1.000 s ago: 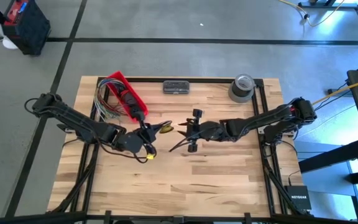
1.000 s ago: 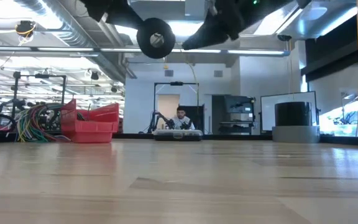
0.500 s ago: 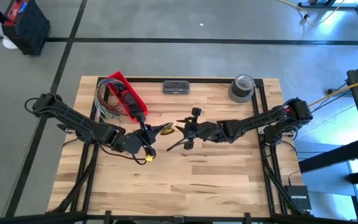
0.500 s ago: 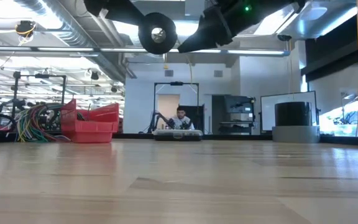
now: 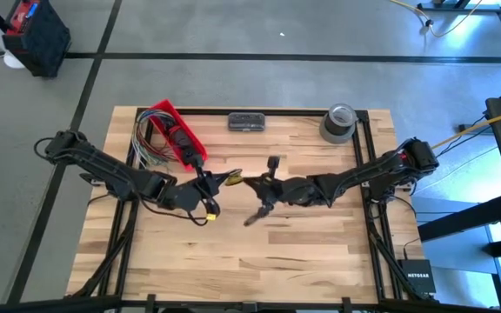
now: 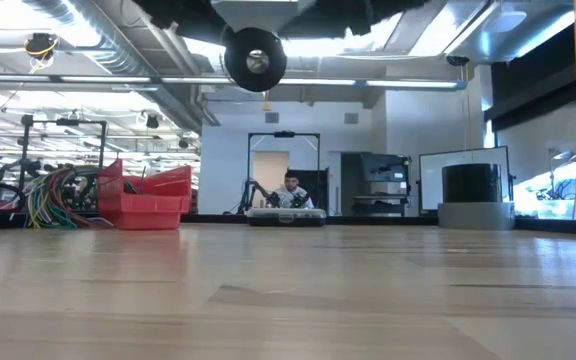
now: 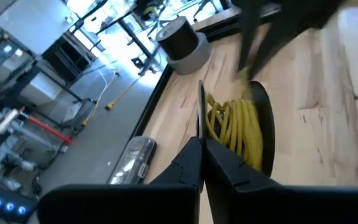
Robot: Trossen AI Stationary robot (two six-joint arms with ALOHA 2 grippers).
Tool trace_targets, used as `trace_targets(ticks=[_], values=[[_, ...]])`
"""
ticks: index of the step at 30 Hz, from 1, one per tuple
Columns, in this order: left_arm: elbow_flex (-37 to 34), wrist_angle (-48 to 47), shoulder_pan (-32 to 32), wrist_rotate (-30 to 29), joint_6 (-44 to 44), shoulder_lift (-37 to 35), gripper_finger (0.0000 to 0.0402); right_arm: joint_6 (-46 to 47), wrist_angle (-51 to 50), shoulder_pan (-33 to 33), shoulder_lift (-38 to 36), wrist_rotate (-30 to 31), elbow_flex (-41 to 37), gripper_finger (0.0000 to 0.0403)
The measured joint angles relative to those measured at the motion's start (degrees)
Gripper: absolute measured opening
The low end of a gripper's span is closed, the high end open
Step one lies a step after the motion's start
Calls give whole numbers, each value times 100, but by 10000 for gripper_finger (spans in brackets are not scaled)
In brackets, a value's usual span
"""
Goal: Coil cords
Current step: Uncoil the yellow wire from the spool
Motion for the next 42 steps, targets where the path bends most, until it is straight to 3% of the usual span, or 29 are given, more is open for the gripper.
trace_targets(ticks=[8,13,16,22,25,29,37,42], values=[[0,261,167,-263,-569,0,1,-550,62,304,0,-1526,0,12],[0,640,39,-367,-281,0,1,-531,-998,114,0,-1290,0,5],[0,645,-165,-364,58,0,1,-420,-1718,-36,1,-52,0,4],[0,445,-414,-358,741,0,1,-537,-2349,8,-39,3805,-7,6],[0,26,-351,-352,653,0,1,-903,-2000,296,-193,4540,2,6],[0,-617,-147,-359,255,0,1,-1160,-1337,710,-376,4119,128,7],[2,-1336,357,-371,-529,0,1,-1280,-535,1238,-491,1852,266,7],[2,-1567,620,-847,-1268,0,1,-1251,-537,1273,-490,375,267,7]])
